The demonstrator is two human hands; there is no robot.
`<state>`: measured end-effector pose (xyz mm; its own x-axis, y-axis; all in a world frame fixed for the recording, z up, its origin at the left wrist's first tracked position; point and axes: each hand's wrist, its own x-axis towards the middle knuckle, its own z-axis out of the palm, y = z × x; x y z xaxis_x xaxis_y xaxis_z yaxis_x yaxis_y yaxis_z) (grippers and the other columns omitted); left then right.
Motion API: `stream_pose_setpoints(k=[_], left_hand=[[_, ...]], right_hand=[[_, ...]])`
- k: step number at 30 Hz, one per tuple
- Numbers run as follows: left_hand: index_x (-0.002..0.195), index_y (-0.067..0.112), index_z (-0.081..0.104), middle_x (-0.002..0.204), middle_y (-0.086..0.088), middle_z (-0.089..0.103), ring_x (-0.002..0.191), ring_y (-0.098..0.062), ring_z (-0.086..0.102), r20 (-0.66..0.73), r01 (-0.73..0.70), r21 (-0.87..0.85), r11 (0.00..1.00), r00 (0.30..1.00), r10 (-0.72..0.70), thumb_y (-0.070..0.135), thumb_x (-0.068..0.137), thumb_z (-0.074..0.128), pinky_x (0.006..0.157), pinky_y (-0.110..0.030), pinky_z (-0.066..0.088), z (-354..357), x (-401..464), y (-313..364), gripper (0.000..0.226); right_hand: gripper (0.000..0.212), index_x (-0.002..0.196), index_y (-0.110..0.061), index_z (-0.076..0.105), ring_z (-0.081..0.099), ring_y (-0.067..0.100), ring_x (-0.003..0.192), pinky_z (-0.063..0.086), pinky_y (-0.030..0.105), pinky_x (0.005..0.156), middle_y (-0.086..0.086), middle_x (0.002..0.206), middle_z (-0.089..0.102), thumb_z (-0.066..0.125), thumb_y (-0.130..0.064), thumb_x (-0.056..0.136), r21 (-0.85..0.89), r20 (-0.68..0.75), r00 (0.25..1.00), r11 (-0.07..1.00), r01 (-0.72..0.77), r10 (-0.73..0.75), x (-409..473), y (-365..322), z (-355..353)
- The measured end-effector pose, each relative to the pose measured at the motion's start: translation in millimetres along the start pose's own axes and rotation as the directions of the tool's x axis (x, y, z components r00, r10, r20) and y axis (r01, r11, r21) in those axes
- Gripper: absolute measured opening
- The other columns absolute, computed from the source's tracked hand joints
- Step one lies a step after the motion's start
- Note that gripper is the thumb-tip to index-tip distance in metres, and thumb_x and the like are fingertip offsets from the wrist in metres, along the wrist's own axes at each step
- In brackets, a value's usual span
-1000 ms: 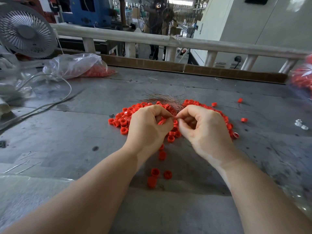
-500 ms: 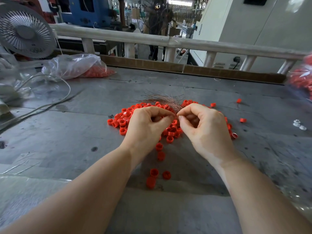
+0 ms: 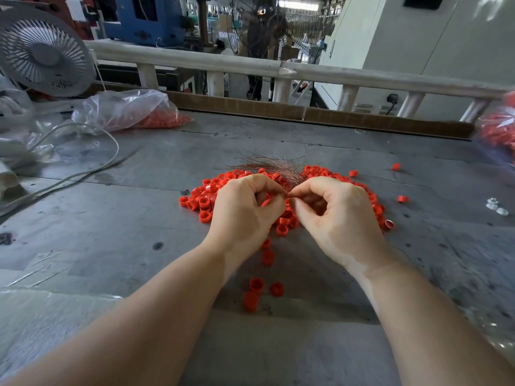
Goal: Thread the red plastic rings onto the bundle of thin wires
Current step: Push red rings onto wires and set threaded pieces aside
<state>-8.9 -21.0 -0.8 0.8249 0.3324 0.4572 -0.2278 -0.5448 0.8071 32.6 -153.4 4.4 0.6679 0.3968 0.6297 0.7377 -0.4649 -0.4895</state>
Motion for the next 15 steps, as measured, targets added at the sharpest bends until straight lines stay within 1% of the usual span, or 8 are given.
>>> stream_pose_setpoints(k=[2,7,10,12,14,15], left_hand=[[0.062,0.036,0.058,0.044,0.013,0.040,0.051,0.001,0.043,-0.008,-0.018,0.016,1.000,1.000,0.018,0.004,0.076,0.067,0.053,-0.009,0.034,0.2,-0.1,-0.9,0.035],[0.068,0.027,0.060,0.053,0.015,0.045,0.059,0.009,0.047,-0.005,-0.064,0.090,0.994,0.998,0.065,0.004,0.074,0.067,0.054,-0.006,0.033,0.8,-1.2,-0.3,0.024],[0.066,0.024,0.060,0.047,0.016,0.041,0.053,0.008,0.046,-0.006,-0.045,0.082,0.996,0.999,0.046,0.004,0.075,0.066,0.051,-0.006,0.033,1.9,-1.0,0.4,0.022],[0.066,0.023,0.064,0.042,0.015,0.042,0.047,0.002,0.043,0.026,0.022,-0.028,0.999,0.999,-0.022,0.006,0.079,0.066,0.048,-0.008,0.033,0.8,0.3,-0.7,0.022],[0.071,0.022,0.067,0.041,0.017,0.046,0.041,0.002,0.041,0.085,0.106,-0.221,0.970,0.992,-0.089,0.007,0.083,0.065,0.045,-0.007,0.032,-2.4,1.3,-1.4,0.020],[0.073,0.021,0.069,0.042,0.018,0.048,0.040,0.003,0.042,0.103,0.135,-0.286,0.949,0.989,-0.110,0.007,0.084,0.065,0.045,-0.006,0.032,-4.1,1.6,-1.4,0.018]], right_hand=[[0.009,0.080,-0.010,0.072,0.058,0.010,0.061,0.047,0.020,0.061,-0.002,0.068,0.064,0.068,-0.002,0.079,0.003,0.013,1.000,1.000,-0.003,0.003,0.1,-0.8,-0.3],[0.007,0.076,-0.007,0.069,0.053,0.008,0.060,0.044,0.019,0.059,-0.004,0.066,0.059,0.067,0.000,0.078,-0.014,0.030,0.999,0.999,0.032,-0.032,0.0,-2.9,-1.7],[0.006,0.076,-0.005,0.068,0.053,0.009,0.060,0.044,0.018,0.059,-0.003,0.067,0.059,0.066,0.000,0.078,-0.018,0.023,0.997,0.997,0.079,-0.079,-0.2,-3.9,-2.2],[0.008,0.074,-0.007,0.067,0.054,0.009,0.059,0.044,0.019,0.058,-0.002,0.066,0.060,0.065,-0.001,0.080,0.016,0.004,0.999,0.998,0.053,-0.053,0.1,-2.9,-2.1],[0.012,0.073,-0.011,0.067,0.055,0.009,0.058,0.044,0.018,0.057,-0.003,0.064,0.062,0.065,-0.004,0.082,0.086,-0.005,1.000,0.996,-0.022,0.023,1.1,-1.1,-2.6],[0.014,0.072,-0.014,0.067,0.056,0.010,0.058,0.044,0.017,0.057,-0.003,0.063,0.062,0.065,-0.006,0.083,0.120,-0.005,0.998,0.991,-0.062,0.063,1.7,0.0,-3.0]])
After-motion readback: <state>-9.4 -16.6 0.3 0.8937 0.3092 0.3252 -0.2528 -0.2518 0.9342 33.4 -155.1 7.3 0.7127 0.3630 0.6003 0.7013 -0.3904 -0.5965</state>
